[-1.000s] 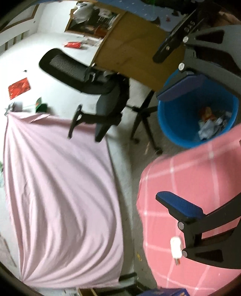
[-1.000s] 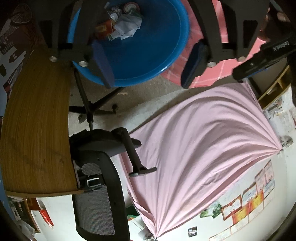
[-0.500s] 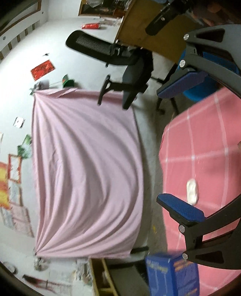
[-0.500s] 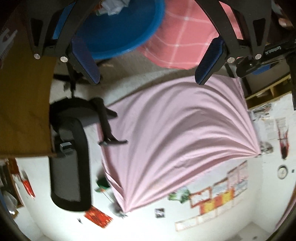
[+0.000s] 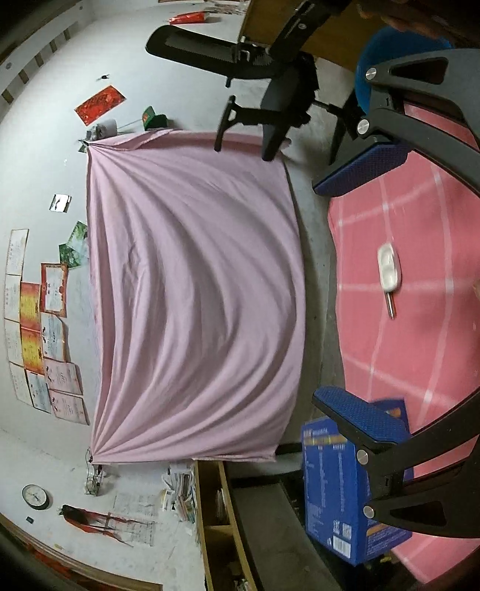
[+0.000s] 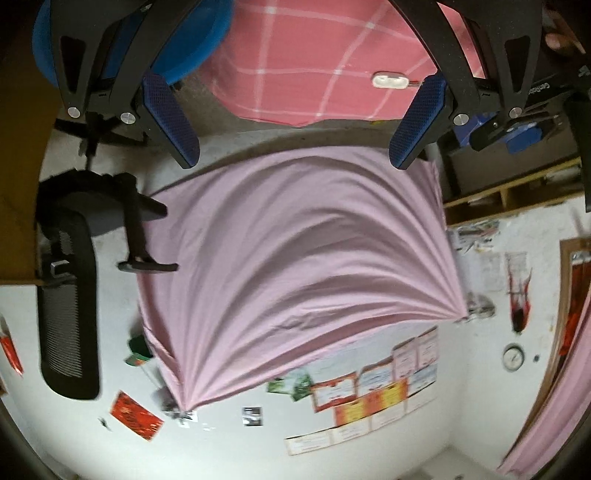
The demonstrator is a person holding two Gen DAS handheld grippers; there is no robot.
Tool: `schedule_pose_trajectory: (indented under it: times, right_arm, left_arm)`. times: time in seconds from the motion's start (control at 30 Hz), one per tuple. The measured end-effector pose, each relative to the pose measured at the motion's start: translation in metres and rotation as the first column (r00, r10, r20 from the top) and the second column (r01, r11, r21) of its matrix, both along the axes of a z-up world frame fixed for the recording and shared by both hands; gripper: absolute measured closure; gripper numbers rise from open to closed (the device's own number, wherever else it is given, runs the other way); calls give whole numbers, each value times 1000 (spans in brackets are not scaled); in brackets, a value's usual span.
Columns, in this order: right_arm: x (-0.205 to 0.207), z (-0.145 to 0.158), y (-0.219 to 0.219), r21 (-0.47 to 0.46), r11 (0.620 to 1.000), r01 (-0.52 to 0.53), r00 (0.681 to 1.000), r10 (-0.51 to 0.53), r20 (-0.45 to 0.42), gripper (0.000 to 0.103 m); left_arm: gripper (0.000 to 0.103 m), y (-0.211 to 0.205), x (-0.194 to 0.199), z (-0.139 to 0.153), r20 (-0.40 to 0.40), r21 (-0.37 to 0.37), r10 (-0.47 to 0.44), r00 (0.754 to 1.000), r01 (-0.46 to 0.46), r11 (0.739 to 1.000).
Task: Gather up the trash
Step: 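Move both tools back over the table toward the white earbud case and battery, then grasp the white earbud case with the right tool while the left tool grasps the battery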
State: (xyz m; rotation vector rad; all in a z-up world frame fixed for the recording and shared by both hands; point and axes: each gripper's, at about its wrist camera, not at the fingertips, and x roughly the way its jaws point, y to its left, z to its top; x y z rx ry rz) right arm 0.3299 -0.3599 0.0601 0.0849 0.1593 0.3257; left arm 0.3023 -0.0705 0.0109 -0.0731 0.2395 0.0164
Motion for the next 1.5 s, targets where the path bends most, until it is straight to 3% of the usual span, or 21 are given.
schedule_pose_trajectory:
  times: [0.47,0.67,0.83,0.97,1.03,1.13,1.23,1.5]
  right_arm:
    - [23,-21,66,-116,989,-88,996,85,-37,0]
    - [43,-35,73,-109,987,-118,981,98,-167,0]
    - [62,-47,76,-98,986,-132,950,97,-298,0]
    - [75,-54,77,-65,985,-157,916,121,-382,9]
    - [83,-60,81,-61,983,-174,892,131,-433,24]
    - [92,-69,87,-64,978,-201,857,144,-496,28]
    - [100,-77,95,-63,972,-227,820,156,-551,43]
    - [120,-93,113,-20,962,-273,730,194,-655,68]
  left_arm:
    - [2,40,11,-16,-48,50,-28,998,30,998]
    - [2,36,27,-26,-136,97,-90,987,104,990]
    - [5,30,47,-32,-231,98,-135,963,161,982]
    - [25,27,66,-38,-322,83,-171,931,208,975]
    - [36,26,78,-43,-377,61,-185,907,224,973]
    - [51,24,95,-51,-456,21,-207,865,243,970]
    - [59,24,109,-57,-514,-16,-218,830,245,969]
    - [67,25,136,-61,-579,-80,-282,765,291,953]
